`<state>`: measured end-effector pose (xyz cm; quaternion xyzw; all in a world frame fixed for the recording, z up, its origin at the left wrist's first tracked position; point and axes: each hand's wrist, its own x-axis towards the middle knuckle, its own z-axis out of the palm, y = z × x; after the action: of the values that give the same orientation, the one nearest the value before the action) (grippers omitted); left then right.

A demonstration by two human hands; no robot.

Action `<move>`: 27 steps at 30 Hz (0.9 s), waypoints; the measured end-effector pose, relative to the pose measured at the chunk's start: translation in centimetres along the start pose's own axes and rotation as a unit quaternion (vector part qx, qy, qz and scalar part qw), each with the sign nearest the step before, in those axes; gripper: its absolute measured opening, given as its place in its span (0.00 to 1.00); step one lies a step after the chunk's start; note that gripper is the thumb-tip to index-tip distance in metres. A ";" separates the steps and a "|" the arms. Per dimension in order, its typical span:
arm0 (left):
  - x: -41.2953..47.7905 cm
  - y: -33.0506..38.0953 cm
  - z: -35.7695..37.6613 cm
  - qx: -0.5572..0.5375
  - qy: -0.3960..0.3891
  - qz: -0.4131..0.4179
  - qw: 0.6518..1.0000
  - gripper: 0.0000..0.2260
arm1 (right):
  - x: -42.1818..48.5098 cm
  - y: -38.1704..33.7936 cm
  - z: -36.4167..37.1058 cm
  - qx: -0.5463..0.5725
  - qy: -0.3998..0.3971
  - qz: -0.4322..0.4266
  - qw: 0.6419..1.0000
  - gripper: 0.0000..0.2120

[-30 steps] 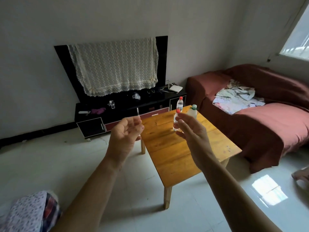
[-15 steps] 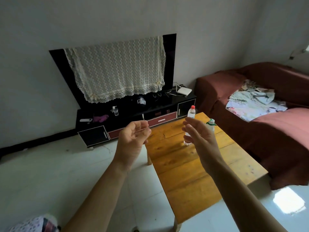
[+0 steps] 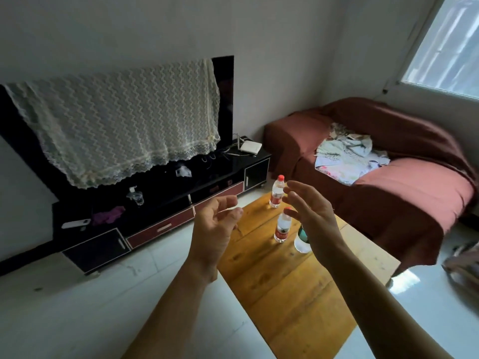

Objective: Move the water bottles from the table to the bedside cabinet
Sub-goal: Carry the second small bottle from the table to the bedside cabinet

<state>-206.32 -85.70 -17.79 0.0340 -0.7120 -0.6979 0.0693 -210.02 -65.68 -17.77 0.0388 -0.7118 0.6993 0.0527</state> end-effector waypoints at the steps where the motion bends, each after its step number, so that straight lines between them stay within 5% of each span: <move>1: 0.8 -0.3 -0.3 0.000 -0.004 -0.002 1.000 0.09 | 0.6 0.2 0.3 0.001 0.010 0.004 1.000 0.11; 18: 22.3 -5.1 3.3 0.065 -0.110 -0.043 0.991 0.16 | 17.8 9.6 0.8 0.019 0.119 0.063 0.991 0.15; 27: 30.5 -7.5 8.2 0.054 -0.180 -0.083 0.979 0.10 | 23.0 12.5 -2.9 0.005 0.206 0.099 0.974 0.14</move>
<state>-237.97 -82.23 -23.90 -0.0295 -0.7444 -0.6561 -0.1203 -234.34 -62.15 -27.19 -0.1759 -0.6827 0.6975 0.1285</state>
